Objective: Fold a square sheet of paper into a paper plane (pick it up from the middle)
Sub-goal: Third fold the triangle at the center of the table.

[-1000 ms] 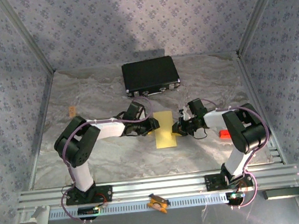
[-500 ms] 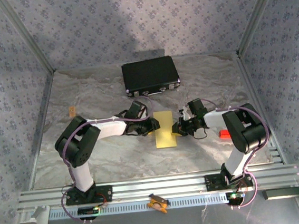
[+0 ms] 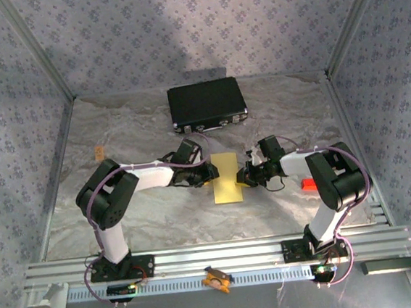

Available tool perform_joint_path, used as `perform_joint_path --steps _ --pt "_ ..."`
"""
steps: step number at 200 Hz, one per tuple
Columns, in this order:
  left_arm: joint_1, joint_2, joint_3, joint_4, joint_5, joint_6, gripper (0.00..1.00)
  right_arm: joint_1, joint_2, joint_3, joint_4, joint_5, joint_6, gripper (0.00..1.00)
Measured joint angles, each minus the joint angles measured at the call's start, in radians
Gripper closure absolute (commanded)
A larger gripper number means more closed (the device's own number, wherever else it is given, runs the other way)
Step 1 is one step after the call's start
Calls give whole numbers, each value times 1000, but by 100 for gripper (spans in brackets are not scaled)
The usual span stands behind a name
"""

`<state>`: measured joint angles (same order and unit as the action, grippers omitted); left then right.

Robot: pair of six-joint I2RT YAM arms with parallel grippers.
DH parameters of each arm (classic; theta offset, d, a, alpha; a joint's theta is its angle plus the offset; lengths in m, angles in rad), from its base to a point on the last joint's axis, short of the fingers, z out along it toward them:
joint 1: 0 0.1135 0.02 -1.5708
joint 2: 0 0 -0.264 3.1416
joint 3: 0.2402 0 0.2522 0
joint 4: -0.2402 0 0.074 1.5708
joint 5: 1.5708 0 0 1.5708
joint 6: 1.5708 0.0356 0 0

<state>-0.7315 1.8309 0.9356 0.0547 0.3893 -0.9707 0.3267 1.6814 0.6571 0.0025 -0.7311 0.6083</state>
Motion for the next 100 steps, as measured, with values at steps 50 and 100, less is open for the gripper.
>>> perform_joint_path --steps 50,100 --pt "0 -3 -16 26 0 -3 75 0 0 0 0 0 0 89" --pt "-2 -3 -38 68 15 -23 80 0 0 0 0 0 0 89"
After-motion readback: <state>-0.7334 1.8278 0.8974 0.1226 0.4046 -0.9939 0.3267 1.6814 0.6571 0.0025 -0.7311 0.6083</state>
